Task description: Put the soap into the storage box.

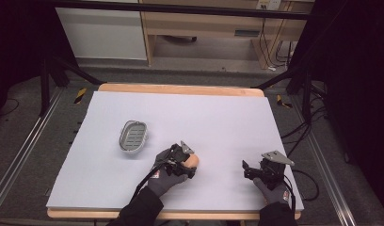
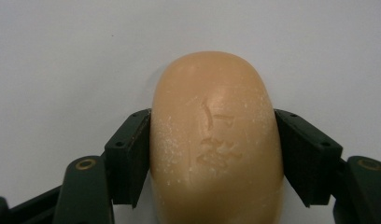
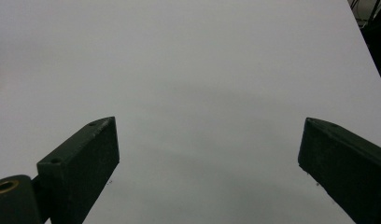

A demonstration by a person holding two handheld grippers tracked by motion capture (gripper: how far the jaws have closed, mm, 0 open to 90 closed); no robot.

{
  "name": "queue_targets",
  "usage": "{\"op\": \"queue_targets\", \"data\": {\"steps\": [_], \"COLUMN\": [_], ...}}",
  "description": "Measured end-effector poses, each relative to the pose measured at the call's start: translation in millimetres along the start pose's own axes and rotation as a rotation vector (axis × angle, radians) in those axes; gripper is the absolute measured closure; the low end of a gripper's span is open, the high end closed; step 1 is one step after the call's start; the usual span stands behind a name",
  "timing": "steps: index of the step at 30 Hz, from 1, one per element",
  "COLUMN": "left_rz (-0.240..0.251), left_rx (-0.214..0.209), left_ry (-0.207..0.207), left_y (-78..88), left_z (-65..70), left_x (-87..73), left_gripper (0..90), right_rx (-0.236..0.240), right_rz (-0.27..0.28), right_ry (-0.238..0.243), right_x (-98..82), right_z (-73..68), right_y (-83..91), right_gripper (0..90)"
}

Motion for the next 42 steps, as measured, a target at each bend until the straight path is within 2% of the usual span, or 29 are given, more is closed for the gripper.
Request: {"op": "queue_targets", "data": {"steps": [7,15,18,23,36,42], "left_rz": [-0.006,0.019,0.014,0.041,0.059,0.073], "left_rx": [-0.003,-0.015,-0.019,-0.019,-0.023,-0.016], "left_ry": [-0.01,0.002,-0.004,0.005,-0.002,0.007], "left_y": [0.6,4.9,9.8,15.9,32.1,37.9], "left_z": [1.1,4.5,4.1,3.6,0.1,-3.7], "left_x": [0.4,4.7,5.8,11.1,19.6,22.9], "left_gripper": [31.7,31.8,31.8,31.8,31.9,31.9], "right_rx": [0.0,-0.001,0.001,0.002,-0.001,0.002], "right_rz": [0.0,-0.005,-0.002,-0.001,0.003,0.003], "right_ry": [0.001,0.004,0.003,0.003,0.002,0.001], "right_x": [-0.2,-1.5,-0.8,-0.6,0.3,0.3], "right_z": [0.0,0.3,0.0,-0.5,-0.5,-1.2], "right_y": [0.0,0.2,0.1,0.2,0.6,0.5], "right_gripper": [5.5,5.5,5.5,5.6,5.5,5.5]}}
Point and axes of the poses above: each handheld gripper's, and its own axes: y roughly backward along the jaws, x roughly out of its top, z roughly to its right, the point moved 10 cm from there along -y, roughly forward along the jaws, and after that the axes turned 15 degrees about z, right-handed, at the moved point
